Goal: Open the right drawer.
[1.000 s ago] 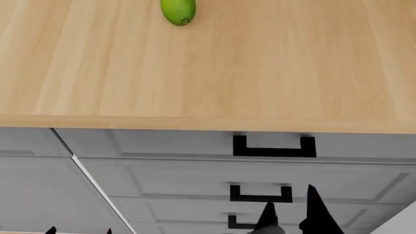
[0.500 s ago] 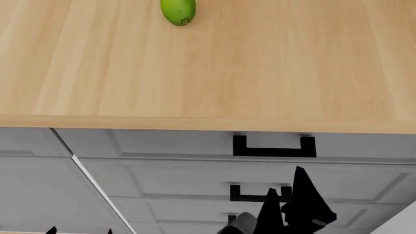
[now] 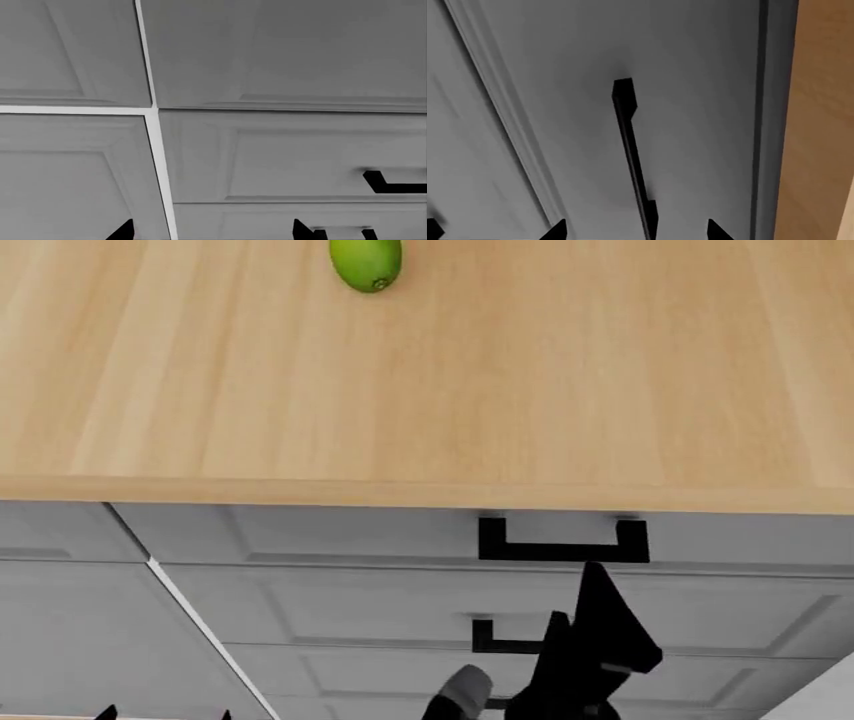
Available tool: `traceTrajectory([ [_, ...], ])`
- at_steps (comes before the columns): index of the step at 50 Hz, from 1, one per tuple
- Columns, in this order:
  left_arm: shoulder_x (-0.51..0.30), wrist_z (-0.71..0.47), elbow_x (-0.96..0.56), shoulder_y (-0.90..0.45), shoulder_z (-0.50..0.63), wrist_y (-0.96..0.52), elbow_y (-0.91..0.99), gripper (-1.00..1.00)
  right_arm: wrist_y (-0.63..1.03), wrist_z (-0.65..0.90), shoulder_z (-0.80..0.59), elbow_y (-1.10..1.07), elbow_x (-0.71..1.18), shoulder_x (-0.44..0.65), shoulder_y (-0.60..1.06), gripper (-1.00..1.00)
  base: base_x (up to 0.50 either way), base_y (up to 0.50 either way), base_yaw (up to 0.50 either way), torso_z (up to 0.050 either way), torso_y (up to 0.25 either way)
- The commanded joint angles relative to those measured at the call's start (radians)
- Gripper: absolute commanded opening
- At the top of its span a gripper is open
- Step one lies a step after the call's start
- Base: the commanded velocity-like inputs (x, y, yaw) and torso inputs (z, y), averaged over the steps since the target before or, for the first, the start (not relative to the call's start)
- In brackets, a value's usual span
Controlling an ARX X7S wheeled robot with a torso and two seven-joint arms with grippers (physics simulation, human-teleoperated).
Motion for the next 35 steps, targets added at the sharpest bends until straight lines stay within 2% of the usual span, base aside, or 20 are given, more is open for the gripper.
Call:
traceTrajectory([
  [1, 0.014, 0.023, 0.009, -0.001, -0.014, 0.012, -0.003, 1.0, 0.012, -0.027, 0.007, 0.035, -0.026, -0.018, 0.024, 1.0, 0.0, 0.0, 0.0, 0.0, 0.0],
  [15, 0.009, 0.018, 0.006, -0.001, -0.008, 0.013, 0.0, 1.0, 0.051, -0.036, -0.057, 0.081, -0.12, -0.012, 0.058, 1.0, 0.0, 0.0, 0.0, 0.0, 0.0],
  [35, 0.006, 0.007, 0.009, -0.006, 0.004, 0.008, -0.001, 1.0, -0.011, 0.003, -0.112, 0.35, -0.14, -0.05, 0.195, 1.0, 0.0, 0.0, 0.0, 0.0, 0.0],
])
